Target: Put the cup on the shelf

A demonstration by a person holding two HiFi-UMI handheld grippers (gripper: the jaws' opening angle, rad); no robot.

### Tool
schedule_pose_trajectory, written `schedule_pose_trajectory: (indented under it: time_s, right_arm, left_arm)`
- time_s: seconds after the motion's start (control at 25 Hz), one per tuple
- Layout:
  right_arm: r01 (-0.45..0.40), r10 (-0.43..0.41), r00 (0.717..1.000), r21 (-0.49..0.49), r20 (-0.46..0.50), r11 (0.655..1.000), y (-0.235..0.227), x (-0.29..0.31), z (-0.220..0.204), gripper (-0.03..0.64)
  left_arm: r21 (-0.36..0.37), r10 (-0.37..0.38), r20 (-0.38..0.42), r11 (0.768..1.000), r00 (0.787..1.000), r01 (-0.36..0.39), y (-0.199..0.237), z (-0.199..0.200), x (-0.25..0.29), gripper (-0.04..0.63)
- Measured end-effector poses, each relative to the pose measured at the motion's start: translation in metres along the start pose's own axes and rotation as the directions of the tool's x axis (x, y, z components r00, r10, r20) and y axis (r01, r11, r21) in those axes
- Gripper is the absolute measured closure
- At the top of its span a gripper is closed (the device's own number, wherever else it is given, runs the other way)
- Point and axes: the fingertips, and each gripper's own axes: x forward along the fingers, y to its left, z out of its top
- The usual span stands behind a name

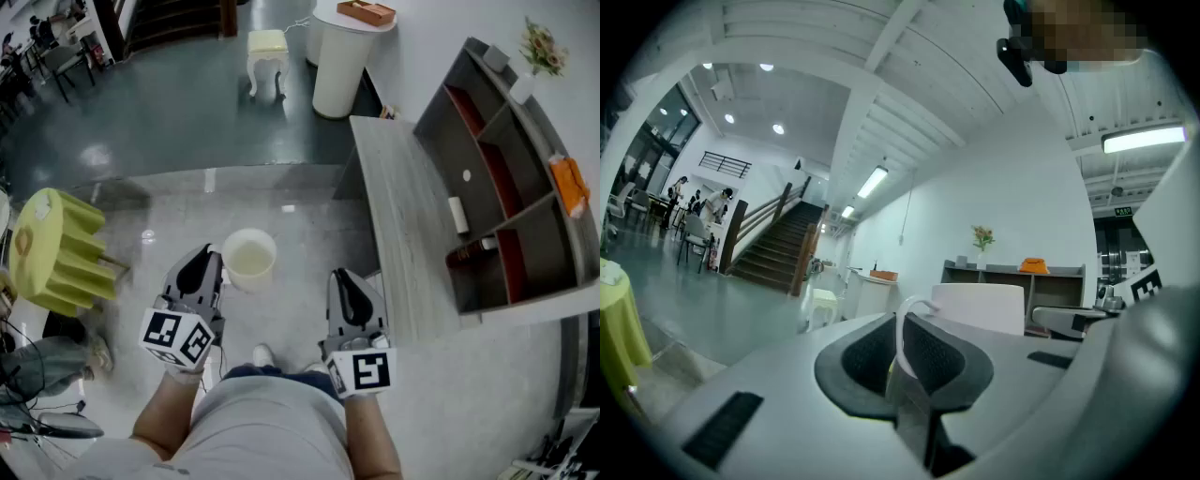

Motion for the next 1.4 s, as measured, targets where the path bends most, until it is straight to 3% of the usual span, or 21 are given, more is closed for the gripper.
schedule_pose_trajectory:
  time_s: [0.4, 0.8, 1.08, 1.4]
  right_arm:
    - [0.044, -0.045, 0.999, 0.041, 0.019, 0.998, 0.029, 0.018, 0.003, 0.581]
    - [0.073, -0.074, 0.997, 0.051, 0.012, 0.996, 0.007, 0.040, -0.011, 0.580]
    - [0.066, -0.066, 0.998, 0.062, -0.001, 0.996, -0.045, 0.089, -0.030, 0.581]
    - [0.068, -0.067, 0.998, 0.069, -0.004, 0.995, -0.131, 0.156, -0.022, 0.580]
  left_arm:
    - [-0.016, -0.035, 0.000, 0.999, 0.999, 0.035, 0.029, -0.003, 0.000, 0.558]
    - [0.000, -0.059, -0.005, 0.998, 0.998, 0.059, 0.036, -0.004, 0.031, 0.560]
    - [0.011, -0.053, -0.025, 0.999, 0.998, 0.053, 0.038, -0.011, 0.097, 0.560]
    - [0.010, -0.055, -0.039, 0.998, 0.998, 0.056, 0.026, 0.002, 0.206, 0.560]
